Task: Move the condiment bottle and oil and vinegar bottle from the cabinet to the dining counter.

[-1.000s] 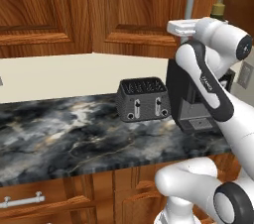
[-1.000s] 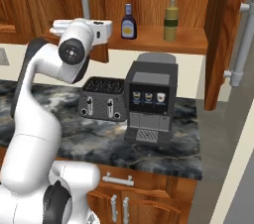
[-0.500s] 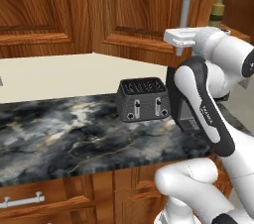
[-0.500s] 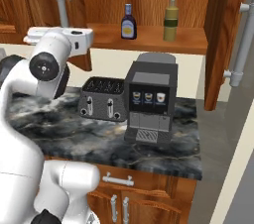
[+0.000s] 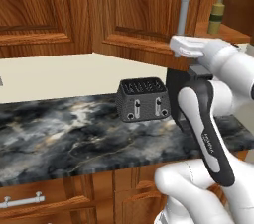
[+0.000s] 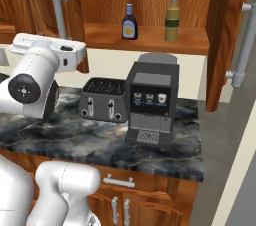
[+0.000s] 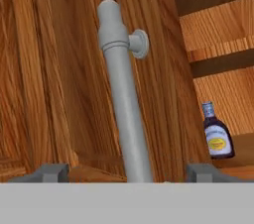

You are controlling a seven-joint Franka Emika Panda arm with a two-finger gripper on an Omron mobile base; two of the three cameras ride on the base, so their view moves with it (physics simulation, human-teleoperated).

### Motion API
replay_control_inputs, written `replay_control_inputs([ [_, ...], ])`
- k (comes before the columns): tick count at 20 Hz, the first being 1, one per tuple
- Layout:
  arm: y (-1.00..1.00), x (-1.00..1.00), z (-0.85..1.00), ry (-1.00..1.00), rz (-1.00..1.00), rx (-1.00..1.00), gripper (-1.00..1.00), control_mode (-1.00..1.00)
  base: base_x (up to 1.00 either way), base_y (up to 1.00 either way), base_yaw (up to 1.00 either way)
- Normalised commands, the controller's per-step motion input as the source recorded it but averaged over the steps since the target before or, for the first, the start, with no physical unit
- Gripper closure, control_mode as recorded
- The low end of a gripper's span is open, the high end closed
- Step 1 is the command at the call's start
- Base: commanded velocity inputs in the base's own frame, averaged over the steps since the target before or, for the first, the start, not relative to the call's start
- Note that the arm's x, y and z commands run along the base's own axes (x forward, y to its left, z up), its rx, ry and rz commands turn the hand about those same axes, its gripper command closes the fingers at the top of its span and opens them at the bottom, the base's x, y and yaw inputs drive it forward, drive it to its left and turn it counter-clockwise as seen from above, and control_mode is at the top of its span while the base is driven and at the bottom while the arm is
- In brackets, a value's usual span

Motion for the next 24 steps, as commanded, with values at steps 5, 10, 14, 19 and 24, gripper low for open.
replay_control_inputs([
  [5, -0.6, -0.7, -0.07, 0.03, -0.08, 0.2, -1.0, -1.0, 0.0, 0.0, 0.0],
  [10, -0.72, -0.53, -0.08, 0.12, -0.06, 0.27, -1.0, -1.0, 0.0, 0.0, 0.0],
  [14, -0.66, -0.13, -0.09, 0.2, 0.0, 0.3, -1.0, -1.0, 0.0, 0.0, 0.0],
  [19, -0.42, 0.53, -0.13, 0.18, 0.11, 0.33, -1.0, -1.0, 0.0, 0.0, 0.0],
  [24, -0.17, 0.79, -0.08, 0.19, 0.13, 0.3, -1.0, -1.0, 0.0, 0.0, 0.0],
])
